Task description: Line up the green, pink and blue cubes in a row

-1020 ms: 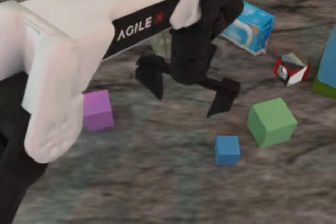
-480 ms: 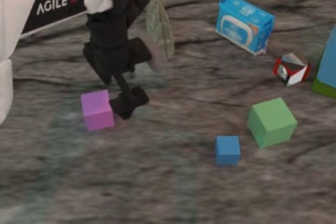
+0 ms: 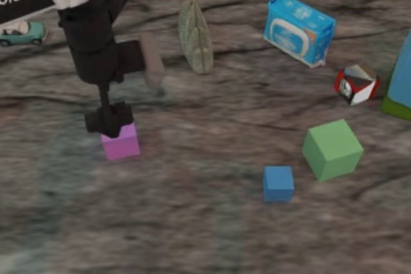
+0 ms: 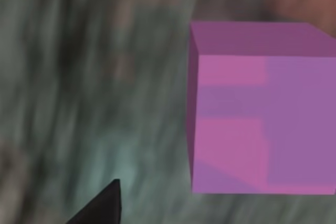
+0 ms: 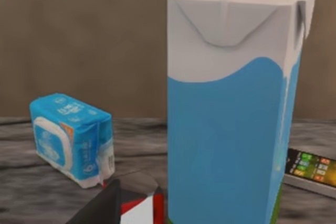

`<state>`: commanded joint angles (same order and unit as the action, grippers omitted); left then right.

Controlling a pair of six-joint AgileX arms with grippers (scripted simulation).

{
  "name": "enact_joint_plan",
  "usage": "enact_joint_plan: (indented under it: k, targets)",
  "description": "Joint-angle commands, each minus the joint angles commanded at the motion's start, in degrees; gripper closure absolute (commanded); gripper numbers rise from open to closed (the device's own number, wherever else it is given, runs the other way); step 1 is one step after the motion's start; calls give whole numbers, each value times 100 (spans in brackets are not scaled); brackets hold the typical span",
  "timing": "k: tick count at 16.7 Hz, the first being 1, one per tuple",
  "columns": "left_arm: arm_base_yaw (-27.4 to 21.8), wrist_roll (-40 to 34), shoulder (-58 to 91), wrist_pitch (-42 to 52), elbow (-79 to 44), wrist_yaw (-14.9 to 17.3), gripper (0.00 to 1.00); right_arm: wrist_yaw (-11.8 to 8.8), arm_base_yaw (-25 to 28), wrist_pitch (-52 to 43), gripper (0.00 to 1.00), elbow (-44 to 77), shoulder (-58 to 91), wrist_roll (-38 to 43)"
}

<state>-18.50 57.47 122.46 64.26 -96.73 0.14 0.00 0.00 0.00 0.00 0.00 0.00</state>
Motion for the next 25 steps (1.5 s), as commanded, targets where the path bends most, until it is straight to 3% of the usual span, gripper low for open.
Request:
enact_joint_plan:
  k: [6, 14, 19, 25]
  targets:
    - [-21, -12, 56, -84, 43, 0, 0, 0, 0, 0, 0, 0, 0, 0]
    - [6, 15, 671, -1626, 942, 6, 0, 0, 0, 0, 0, 0, 0, 0]
    - [8, 17, 714, -1715, 1001, 7, 0, 0, 0, 0, 0, 0, 0, 0]
    - [8, 17, 714, -1715, 1001, 7, 45, 0, 0, 0, 0, 0, 0, 0]
